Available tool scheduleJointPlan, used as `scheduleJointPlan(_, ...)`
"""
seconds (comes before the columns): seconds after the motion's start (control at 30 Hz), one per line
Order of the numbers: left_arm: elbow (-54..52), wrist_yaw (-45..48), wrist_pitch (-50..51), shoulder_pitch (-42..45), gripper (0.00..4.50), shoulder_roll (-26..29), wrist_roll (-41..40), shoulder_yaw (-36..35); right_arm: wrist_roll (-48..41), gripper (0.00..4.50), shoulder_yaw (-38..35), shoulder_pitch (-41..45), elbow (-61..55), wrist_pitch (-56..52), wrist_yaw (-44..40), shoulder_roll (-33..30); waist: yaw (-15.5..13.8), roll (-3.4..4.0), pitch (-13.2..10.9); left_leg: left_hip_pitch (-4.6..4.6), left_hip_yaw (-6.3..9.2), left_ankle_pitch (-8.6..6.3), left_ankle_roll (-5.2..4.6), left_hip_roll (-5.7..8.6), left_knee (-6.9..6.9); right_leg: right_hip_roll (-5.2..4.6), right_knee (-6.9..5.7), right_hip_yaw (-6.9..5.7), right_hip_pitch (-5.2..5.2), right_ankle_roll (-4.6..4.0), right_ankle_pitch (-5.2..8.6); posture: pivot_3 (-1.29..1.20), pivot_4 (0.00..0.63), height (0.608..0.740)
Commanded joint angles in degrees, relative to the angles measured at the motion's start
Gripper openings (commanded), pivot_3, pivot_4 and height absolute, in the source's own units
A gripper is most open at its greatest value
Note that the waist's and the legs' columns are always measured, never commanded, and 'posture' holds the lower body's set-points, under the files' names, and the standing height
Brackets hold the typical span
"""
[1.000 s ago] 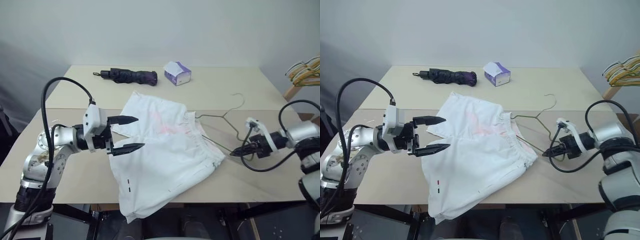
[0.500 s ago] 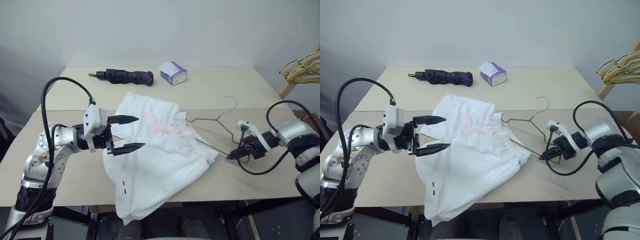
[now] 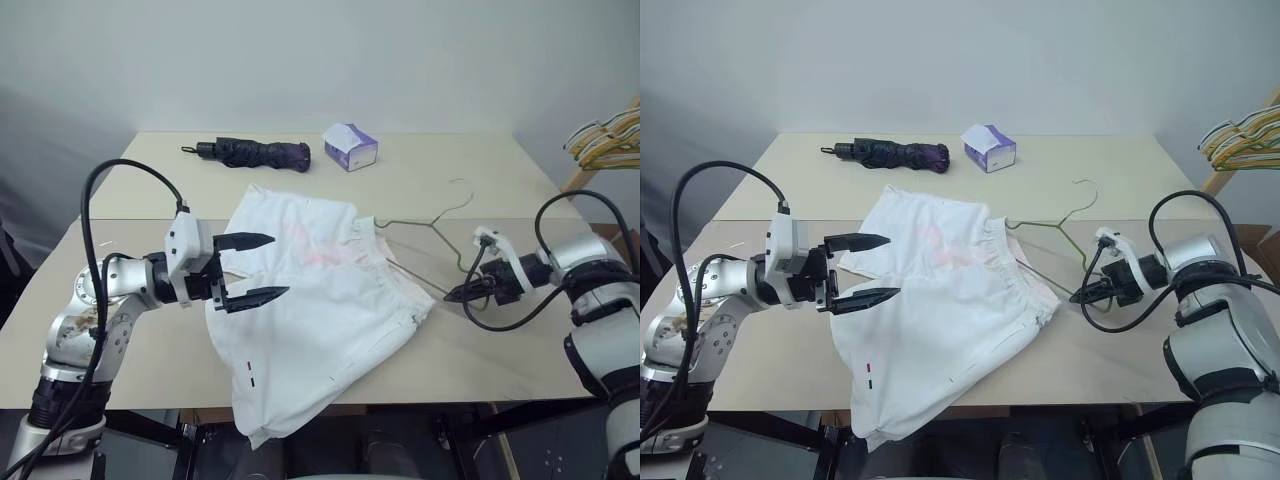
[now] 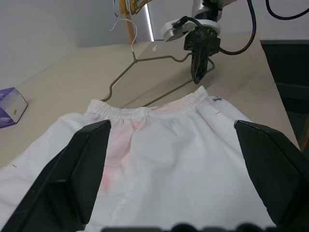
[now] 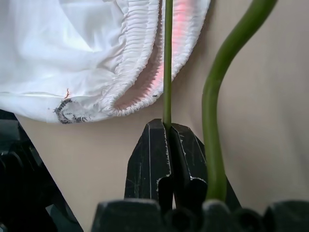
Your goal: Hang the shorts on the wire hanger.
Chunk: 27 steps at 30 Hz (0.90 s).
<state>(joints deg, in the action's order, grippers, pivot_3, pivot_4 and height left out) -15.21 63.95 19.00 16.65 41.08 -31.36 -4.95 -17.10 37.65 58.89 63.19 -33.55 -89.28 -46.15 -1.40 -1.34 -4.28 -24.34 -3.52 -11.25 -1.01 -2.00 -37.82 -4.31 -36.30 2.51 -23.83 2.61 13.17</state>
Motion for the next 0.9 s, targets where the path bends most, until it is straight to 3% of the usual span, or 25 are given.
scheduleJointPlan(0.03, -1.0, -0.3, -1.1, 1.0, 4.41, 0.1, -0.2, -0.7, -2.2, 0.0, -1.0, 0.3, -2.5, -0.1, -3.2, -1.2, 0.0, 0.0, 0.0, 0.0, -0.01, 0.0, 0.0, 0.0, 0.0, 0.0, -0.01, 0.0, -0.01, 0.0, 0.0, 0.14, 0.016, 0.74)
scheduleJointPlan(0.2, -0.5, -0.3, -1.3, 1.6, 4.41, -0.3, 0.0, -0.3, -4.7, 0.0, -10.8, -0.5, -2.0, -3.0, -3.2, -1.8, 0.0, 0.0, 0.0, 0.0, -0.01, 0.0, 0.0, 0.01, 0.0, 0.0, 0.0, 0.0, 0.0, 0.0, 0.0, 0.12, 0.014, 0.74)
scheduleJointPlan(0.33, 0.0, -0.3, -1.2, 2.1, 4.41, -0.8, 0.0, 0.1, -7.3, 0.0, -18.3, -6.6, -8.4, -8.7, -3.2, -4.0, -0.4, -0.01, 0.0, -0.01, 0.01, 0.0, 0.0, 0.01, 0.0, 0.0, 0.02, -0.01, 0.04, 0.01, 0.0, 0.08, 0.015, 0.74)
scheduleJointPlan(0.5, 1.5, 0.9, -1.3, 3.6, 4.41, -1.1, 0.1, 1.0, -14.8, 0.0, -30.7, -24.5, -27.1, -20.9, 3.4, -7.9, -1.1, -0.01, 0.0, 0.01, 0.02, 0.0, 0.0, 0.02, -0.04, -0.02, 0.07, -0.03, 0.14, 0.03, -0.01, 0.05, 0.023, 0.74)
scheduleJointPlan(0.67, 3.4, 1.9, -1.1, 5.4, 4.41, -1.4, -0.1, 1.8, -22.6, 0.0, -44.3, -42.6, -47.3, -31.6, 13.0, -7.6, -0.5, 0.06, 0.1, 0.07, 0.02, 0.0, 0.0, 0.01, -0.05, 0.0, 0.06, -0.02, 0.19, 0.05, 0.0, 0.02, 0.029, 0.74)
scheduleJointPlan(0.77, 4.8, 2.7, -1.1, 6.5, 4.41, -1.8, 0.0, 2.4, -23.4, 0.0, -45.8, -47.2, -54.0, -34.4, 16.6, -7.2, 0.9, 0.08, 0.1, 0.22, 0.02, 0.0, 0.01, 0.01, -0.05, 0.02, 0.09, -0.01, 0.36, 0.1, 0.03, 0.0, 0.034, 0.74)
scheduleJointPlan(0.9, 6.5, 4.0, -1.5, 7.9, 4.41, -2.3, 0.4, 3.3, -18.9, 0.0, -40.3, -47.1, -57.5, -32.4, 19.3, -9.1, 2.3, 0.08, 0.1, 0.45, 0.02, -0.01, 0.01, 0.02, -0.05, -0.01, 0.19, 0.0, 0.61, 0.32, 0.15, -0.02, 0.037, 0.74)
